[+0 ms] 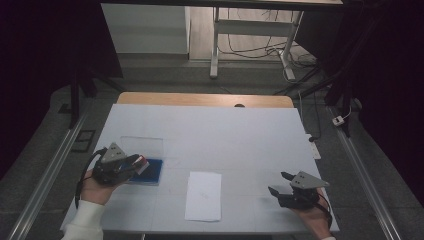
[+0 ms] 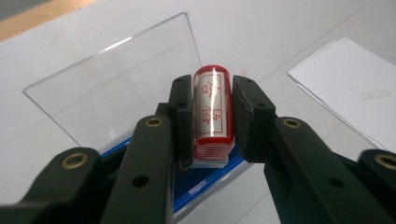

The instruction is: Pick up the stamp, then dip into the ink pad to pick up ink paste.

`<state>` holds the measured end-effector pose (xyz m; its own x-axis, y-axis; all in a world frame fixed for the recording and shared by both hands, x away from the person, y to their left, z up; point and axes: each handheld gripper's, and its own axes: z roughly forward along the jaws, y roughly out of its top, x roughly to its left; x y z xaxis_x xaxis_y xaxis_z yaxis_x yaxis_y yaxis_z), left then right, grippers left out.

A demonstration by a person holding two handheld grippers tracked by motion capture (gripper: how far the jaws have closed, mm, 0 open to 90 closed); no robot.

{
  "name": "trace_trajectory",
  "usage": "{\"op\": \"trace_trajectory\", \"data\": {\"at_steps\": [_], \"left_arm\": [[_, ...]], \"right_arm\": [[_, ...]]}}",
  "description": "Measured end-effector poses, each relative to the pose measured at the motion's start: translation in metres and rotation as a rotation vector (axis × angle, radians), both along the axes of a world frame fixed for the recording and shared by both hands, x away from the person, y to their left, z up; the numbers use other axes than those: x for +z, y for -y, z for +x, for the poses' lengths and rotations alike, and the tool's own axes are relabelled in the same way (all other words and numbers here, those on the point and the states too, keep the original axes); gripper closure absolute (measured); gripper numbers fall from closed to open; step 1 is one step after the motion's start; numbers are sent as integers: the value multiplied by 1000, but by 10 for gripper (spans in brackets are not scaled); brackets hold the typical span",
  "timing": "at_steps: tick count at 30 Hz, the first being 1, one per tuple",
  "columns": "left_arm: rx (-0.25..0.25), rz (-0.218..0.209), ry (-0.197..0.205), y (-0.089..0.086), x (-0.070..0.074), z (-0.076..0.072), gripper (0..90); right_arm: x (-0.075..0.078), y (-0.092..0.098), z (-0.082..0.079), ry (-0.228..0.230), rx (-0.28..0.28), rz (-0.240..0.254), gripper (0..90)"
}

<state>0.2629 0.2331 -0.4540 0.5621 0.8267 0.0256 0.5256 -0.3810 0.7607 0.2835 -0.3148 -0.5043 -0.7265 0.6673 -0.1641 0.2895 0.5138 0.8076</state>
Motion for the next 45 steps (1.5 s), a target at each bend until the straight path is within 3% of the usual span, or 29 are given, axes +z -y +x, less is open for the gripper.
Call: {"op": "trace_trajectory", "data": {"at_steps": [7,13,22,27,45], "left_arm": [[-4,20,22,2,10,-7,700],[0,25,20,0,10,-7,700],[18,24,-28,-4,-5,1,700],[27,52,-63,-4,-17,8,700],[40,61,-81,-1,-28,15,700]], "right_arm": [[-2,-2,2,-3,10,-4,281],[-2,-1,2,-3,11,-5,283],[-2,-2,1,-4,8,-8,284],[-3,-1,1,-9,10,-14,285],[-5,0,0,-14,12,-19,286]]}}
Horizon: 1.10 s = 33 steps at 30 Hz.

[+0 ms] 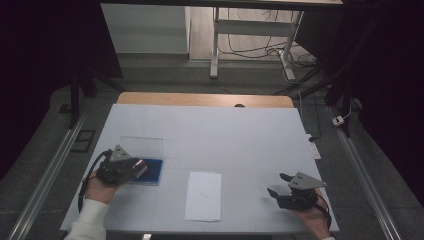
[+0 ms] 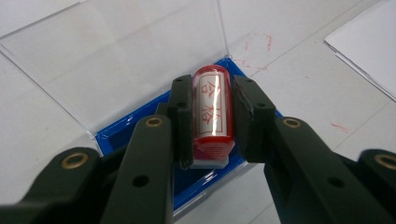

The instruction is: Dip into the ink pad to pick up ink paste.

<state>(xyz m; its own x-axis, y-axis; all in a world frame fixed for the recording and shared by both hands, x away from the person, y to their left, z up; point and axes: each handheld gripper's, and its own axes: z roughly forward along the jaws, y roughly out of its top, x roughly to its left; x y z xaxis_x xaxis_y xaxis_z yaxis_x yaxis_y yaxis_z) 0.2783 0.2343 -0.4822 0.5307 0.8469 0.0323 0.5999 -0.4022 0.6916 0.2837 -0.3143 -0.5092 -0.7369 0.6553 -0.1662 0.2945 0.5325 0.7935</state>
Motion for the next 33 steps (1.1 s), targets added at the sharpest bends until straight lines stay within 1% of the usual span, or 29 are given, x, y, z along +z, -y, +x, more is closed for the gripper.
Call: {"op": "trace_trajectory", "data": {"at_steps": [4,6,10,15,17,18,23,28,33], "left_arm": [[3,2,4,0,-1,1,700],[12,-3,5,0,-3,2,700],[18,-10,-12,-1,-7,4,700],[19,-6,-25,-1,-10,6,701],[23,3,-26,-1,-11,6,700],[25,14,-28,-1,-11,6,700],[30,9,-29,-1,-12,6,701],[32,0,-42,-3,-13,7,704],[33,5,-48,-3,-13,7,705]], "right_arm": [[0,0,0,-2,-3,3,286],[-1,-1,1,-3,0,-2,286],[-1,-1,1,-4,2,-6,286],[-1,-1,1,-4,1,-7,286],[-1,-1,1,-5,-1,-7,286],[-1,-1,1,-5,-1,-7,286],[-1,0,1,-6,-1,-8,286],[-1,0,1,-8,-2,-8,287],[-1,-1,1,-8,-4,-11,288]]}}
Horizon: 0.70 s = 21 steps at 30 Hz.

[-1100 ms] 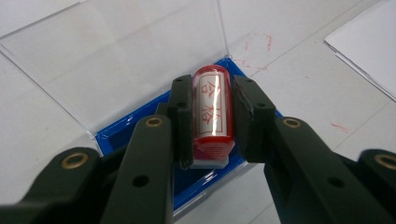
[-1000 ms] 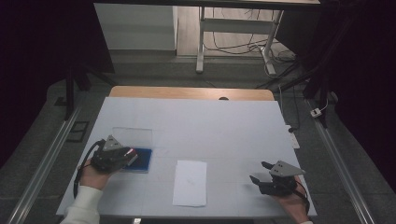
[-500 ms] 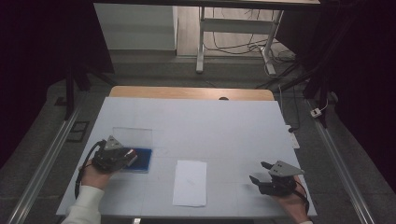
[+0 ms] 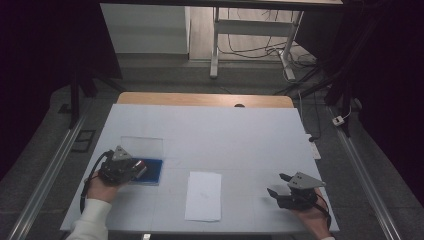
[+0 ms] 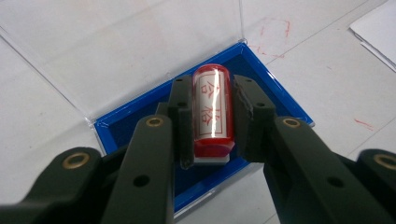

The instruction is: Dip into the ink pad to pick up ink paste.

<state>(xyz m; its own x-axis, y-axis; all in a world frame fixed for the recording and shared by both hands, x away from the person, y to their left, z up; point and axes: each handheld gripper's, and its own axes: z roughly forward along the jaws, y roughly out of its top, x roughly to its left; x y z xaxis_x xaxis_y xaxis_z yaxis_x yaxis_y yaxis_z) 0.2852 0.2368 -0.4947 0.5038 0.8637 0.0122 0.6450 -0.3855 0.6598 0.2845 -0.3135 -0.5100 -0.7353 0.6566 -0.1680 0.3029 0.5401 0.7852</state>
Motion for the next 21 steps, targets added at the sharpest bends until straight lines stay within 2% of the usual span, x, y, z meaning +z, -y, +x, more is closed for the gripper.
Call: {"op": "trace_trajectory", "data": {"at_steps": [13,18,21], "left_arm": [[1,12,-27,0,2,2,706],[-3,38,-56,2,1,5,707],[-3,27,-63,1,1,6,707]], "right_arm": [[-1,0,0,-5,2,2,295],[-1,-1,0,-8,7,-1,295],[-1,-1,0,-6,8,-3,295]]}}
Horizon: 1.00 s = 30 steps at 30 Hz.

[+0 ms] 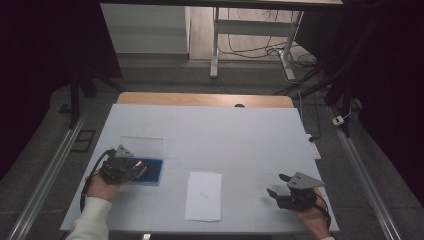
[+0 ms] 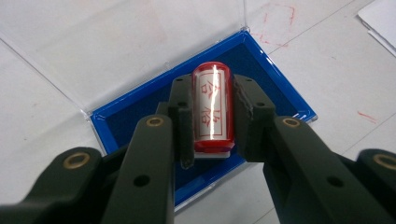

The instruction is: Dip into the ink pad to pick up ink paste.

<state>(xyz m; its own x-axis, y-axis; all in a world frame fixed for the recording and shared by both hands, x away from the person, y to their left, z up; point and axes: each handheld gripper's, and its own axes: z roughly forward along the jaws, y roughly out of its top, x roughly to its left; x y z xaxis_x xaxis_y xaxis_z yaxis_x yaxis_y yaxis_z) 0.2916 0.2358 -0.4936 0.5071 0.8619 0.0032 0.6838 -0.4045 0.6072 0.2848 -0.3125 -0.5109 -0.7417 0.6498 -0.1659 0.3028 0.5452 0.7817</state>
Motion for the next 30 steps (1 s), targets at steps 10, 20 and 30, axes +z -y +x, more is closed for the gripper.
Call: {"op": "trace_trajectory", "data": {"at_steps": [10,20,30], "left_arm": [[5,49,8,7,-1,-1,708],[9,82,-5,11,0,0,708],[14,82,1,12,-1,-1,708]], "right_arm": [[1,-1,-1,2,-1,-5,295],[2,-3,-1,6,1,-5,295],[1,-2,0,3,4,-9,295]]}}
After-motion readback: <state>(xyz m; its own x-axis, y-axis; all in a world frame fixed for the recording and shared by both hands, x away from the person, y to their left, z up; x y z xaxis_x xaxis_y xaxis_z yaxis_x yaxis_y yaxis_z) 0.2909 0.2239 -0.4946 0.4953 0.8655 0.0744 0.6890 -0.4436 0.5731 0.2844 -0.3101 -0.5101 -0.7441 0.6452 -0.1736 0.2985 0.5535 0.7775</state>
